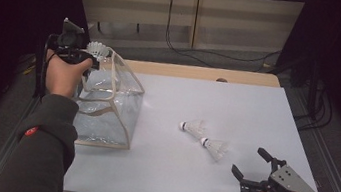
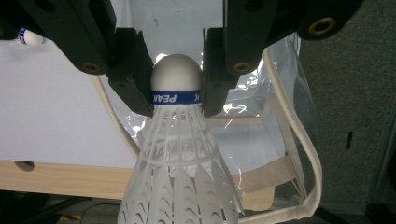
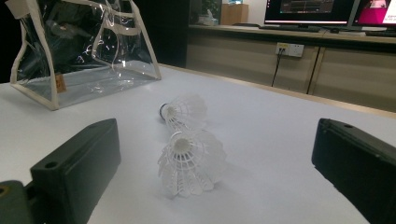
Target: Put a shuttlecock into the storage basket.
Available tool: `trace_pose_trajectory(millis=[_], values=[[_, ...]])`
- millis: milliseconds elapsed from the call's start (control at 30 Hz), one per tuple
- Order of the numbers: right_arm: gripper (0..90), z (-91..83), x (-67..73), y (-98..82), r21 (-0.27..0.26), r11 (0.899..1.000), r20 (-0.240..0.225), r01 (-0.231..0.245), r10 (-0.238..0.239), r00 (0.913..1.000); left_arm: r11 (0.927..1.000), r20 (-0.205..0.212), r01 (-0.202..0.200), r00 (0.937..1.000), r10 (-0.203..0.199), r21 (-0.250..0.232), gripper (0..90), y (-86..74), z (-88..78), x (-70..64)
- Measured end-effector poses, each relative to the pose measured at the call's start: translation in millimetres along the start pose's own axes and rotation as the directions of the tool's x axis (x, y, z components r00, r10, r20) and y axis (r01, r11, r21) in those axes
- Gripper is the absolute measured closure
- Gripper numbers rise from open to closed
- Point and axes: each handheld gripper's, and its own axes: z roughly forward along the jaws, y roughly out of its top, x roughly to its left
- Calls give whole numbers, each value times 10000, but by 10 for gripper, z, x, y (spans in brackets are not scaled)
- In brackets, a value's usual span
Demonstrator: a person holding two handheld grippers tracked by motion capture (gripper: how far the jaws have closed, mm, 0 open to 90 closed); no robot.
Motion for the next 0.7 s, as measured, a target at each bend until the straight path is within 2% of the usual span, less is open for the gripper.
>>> trace_pose_trajectory(millis=[267, 467, 567, 700], values=[[12, 0, 4, 5, -35, 10000, -12, 17, -17, 10000, 10000, -107, -55, 9999, 56, 56, 652, -16, 65, 4], [12, -2, 3, 4, -20, 10000, -18, 25, -25, 10000, 9995, -206, -277, 9994, 274, -133, 589, -25, 79, -6], [12, 0, 4, 6, -47, 10000, -24, 52, -52, 10000, 9994, -202, -291, 9994, 287, -199, 581, -27, 73, -8], [12, -2, 4, 4, -24, 10000, -23, 35, -35, 10000, 9993, 19, -298, 9996, 299, -218, 569, -27, 49, -18]])
